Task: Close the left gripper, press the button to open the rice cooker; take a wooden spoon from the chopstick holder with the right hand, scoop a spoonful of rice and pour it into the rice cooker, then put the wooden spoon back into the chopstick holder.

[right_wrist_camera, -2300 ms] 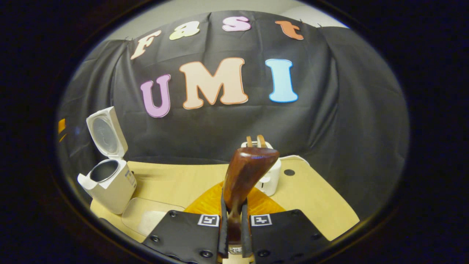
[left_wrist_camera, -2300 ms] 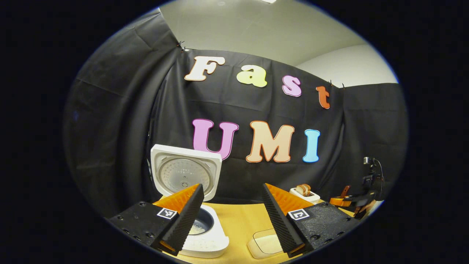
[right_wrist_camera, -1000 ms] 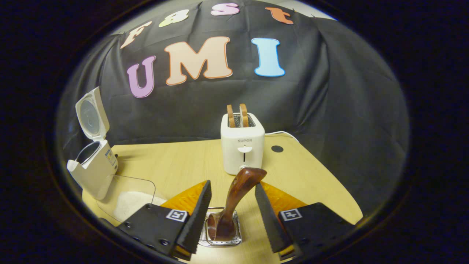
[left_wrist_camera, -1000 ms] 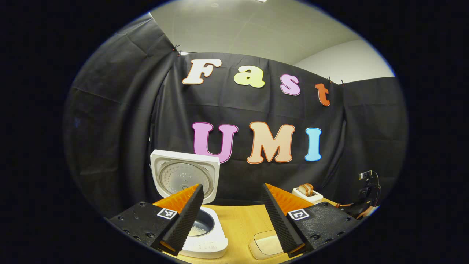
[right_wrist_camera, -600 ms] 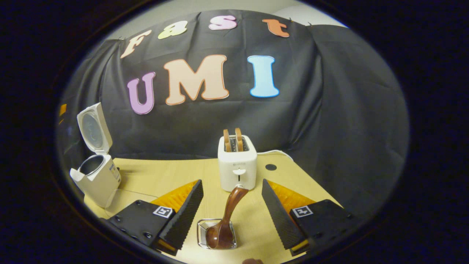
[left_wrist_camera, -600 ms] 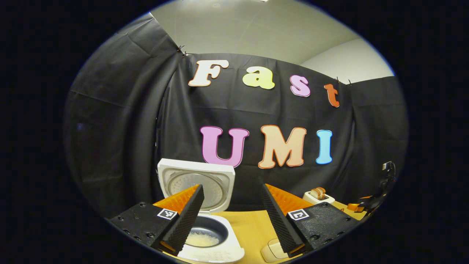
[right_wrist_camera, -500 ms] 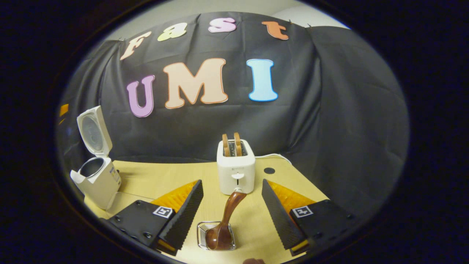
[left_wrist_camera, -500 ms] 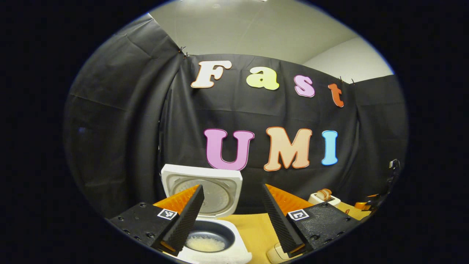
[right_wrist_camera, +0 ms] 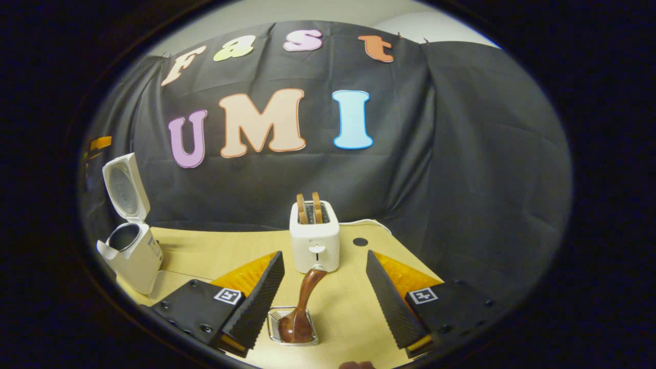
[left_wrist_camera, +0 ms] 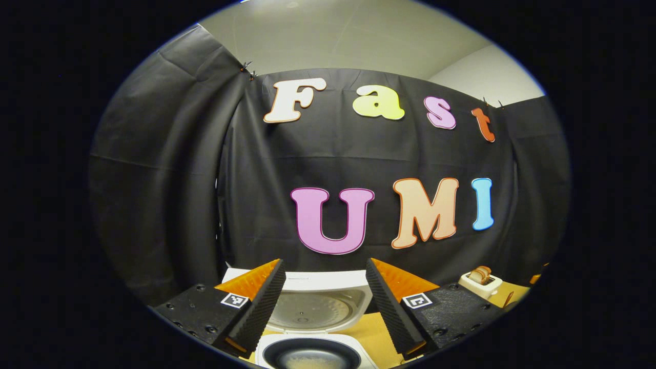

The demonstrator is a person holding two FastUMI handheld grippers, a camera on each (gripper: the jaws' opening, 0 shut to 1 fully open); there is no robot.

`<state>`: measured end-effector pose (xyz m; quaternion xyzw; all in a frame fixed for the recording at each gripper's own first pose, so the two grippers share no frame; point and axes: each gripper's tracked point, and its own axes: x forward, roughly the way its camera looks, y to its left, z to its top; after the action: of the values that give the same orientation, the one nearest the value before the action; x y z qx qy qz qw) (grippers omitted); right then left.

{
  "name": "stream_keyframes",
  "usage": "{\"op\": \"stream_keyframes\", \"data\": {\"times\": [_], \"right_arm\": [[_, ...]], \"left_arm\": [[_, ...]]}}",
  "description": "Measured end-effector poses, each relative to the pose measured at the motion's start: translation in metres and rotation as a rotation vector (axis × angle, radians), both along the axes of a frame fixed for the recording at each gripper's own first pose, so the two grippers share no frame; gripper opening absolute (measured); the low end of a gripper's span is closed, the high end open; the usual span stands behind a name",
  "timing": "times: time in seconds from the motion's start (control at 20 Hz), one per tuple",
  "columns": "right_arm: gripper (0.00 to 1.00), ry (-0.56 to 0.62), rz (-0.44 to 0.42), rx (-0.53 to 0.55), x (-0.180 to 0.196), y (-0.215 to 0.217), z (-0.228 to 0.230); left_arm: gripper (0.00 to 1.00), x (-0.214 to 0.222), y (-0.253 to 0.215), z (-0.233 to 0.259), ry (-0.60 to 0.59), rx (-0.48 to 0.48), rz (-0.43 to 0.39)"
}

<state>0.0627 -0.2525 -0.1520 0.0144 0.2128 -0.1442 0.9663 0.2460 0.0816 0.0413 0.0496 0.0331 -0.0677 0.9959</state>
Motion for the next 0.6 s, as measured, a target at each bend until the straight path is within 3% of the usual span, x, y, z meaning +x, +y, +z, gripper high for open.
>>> {"op": "stream_keyframes", "data": {"times": [0.3, 0.5, 0.6], "right_arm": [[1.0, 0.018, -0.044, -0.021, -0.023, -0.006, 0.003], [1.0, 0.015, -0.081, -0.02, -0.036, -0.012, 0.006], [1.0, 0.015, -0.079, -0.018, -0.036, -0.01, 0.007]], "left_arm": [[0.89, 0.063, 0.018, -0.013, -0.005, 0.009, 0.06], [0.92, 0.081, 0.022, -0.033, 0.03, 0.048, 0.056], [0.89, 0.083, 0.023, -0.044, 0.058, 0.05, 0.059]]}}
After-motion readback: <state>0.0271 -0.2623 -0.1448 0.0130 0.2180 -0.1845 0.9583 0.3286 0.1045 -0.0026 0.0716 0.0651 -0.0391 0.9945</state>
